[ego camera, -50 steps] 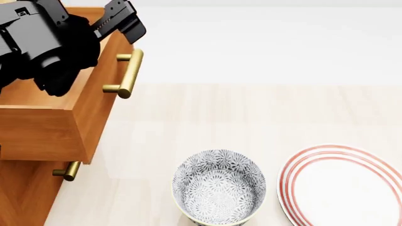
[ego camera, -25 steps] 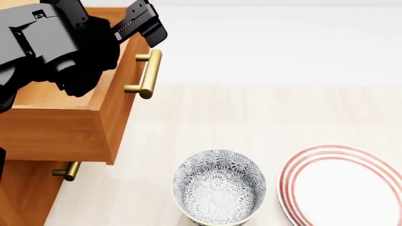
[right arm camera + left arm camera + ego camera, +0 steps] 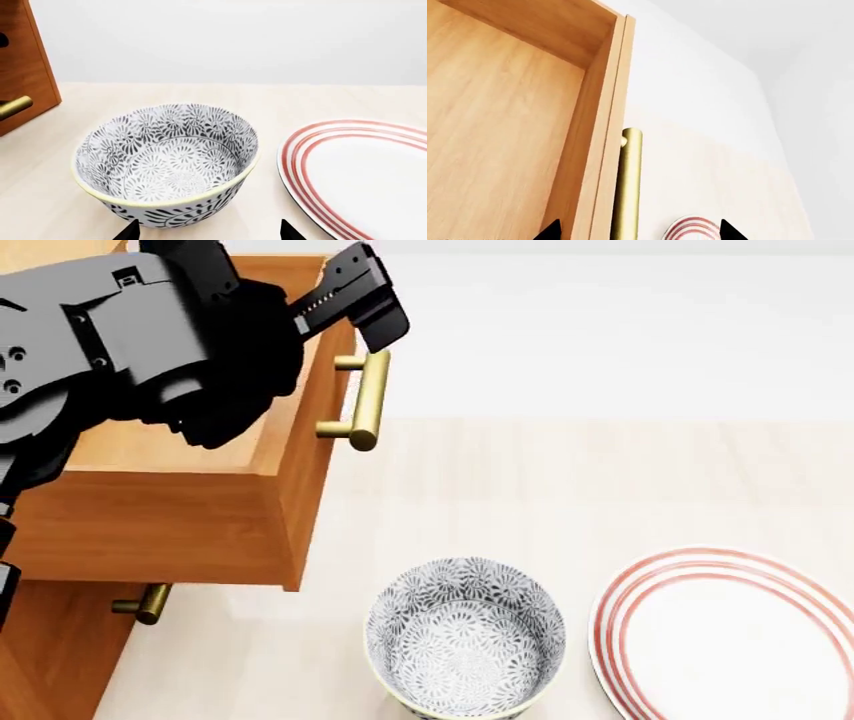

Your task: Open the top drawer of the cabinet.

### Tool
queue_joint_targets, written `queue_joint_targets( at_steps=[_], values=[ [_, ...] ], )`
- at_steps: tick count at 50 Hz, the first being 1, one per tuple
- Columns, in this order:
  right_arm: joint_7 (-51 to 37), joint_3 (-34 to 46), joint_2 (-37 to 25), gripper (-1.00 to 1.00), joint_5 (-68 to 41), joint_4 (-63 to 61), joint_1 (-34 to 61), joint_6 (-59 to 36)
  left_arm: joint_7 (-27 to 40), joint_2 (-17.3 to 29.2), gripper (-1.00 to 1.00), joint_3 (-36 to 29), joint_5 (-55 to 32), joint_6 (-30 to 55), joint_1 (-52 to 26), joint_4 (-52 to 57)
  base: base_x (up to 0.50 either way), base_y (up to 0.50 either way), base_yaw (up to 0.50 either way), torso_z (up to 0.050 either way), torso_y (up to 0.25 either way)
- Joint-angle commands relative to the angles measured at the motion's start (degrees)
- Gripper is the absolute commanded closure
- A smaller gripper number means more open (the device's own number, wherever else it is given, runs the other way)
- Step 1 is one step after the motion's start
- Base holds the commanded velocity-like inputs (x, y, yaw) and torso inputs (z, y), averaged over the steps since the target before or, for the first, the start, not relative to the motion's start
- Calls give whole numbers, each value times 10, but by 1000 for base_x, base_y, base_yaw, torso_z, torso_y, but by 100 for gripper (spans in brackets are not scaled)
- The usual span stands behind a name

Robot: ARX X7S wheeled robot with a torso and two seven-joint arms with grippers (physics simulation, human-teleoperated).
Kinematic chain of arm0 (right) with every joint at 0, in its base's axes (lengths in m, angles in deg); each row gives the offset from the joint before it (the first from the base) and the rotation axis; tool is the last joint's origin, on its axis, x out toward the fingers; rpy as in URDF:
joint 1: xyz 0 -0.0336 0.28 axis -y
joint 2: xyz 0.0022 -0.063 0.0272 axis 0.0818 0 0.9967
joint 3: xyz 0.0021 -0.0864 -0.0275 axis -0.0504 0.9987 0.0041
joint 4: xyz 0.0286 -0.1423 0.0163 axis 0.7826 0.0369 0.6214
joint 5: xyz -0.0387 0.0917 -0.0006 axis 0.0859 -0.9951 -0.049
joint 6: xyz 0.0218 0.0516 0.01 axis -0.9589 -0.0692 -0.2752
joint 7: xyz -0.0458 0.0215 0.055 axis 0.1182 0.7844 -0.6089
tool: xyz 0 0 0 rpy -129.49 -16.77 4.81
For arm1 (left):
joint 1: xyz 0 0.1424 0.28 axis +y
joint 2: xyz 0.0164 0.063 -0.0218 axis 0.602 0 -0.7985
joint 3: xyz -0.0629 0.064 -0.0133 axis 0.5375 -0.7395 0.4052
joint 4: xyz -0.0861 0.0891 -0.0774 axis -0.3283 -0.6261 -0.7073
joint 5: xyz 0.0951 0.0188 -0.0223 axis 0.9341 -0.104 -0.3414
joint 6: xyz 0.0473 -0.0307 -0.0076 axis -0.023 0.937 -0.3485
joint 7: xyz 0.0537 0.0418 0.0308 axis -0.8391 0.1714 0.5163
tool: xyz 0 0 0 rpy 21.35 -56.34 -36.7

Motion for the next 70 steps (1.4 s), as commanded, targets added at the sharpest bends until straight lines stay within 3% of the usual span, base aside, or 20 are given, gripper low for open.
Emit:
queue_joint_targets(
  at_steps=[1, 24, 30, 51, 58, 70],
  values=[
    [10, -11, 7, -100, 8, -7, -2, -3, -12, -14, -100, -52, -82, -33, -4, 27, 0, 0, 0, 0, 0],
    [14, -9, 6, -100, 5, 1, -1, 4, -4, -11, -100, -138, -174, -80, -6, 96, 0, 0, 0, 0, 0],
    [15, -8, 7, -100, 3, 3, -1, 4, 4, 5, -100, -153, -160, -94, -3, 138, 0, 0, 0, 0, 2],
    [14, -4, 7, -100, 0, 5, 1, 1, 112, 74, -100, -142, -137, -120, 6, 429, 0, 0, 0, 0, 2],
    [13, -4, 7, -100, -3, 5, 3, -2, 128, 101, -100, -160, -94, -121, 20, 492, 0, 0, 0, 0, 0],
    [12, -2, 7, -100, -4, 4, 3, -3, 170, 168, -100, -179, -30, -120, 64, 698, 0, 0, 0, 0, 0]
  ],
)
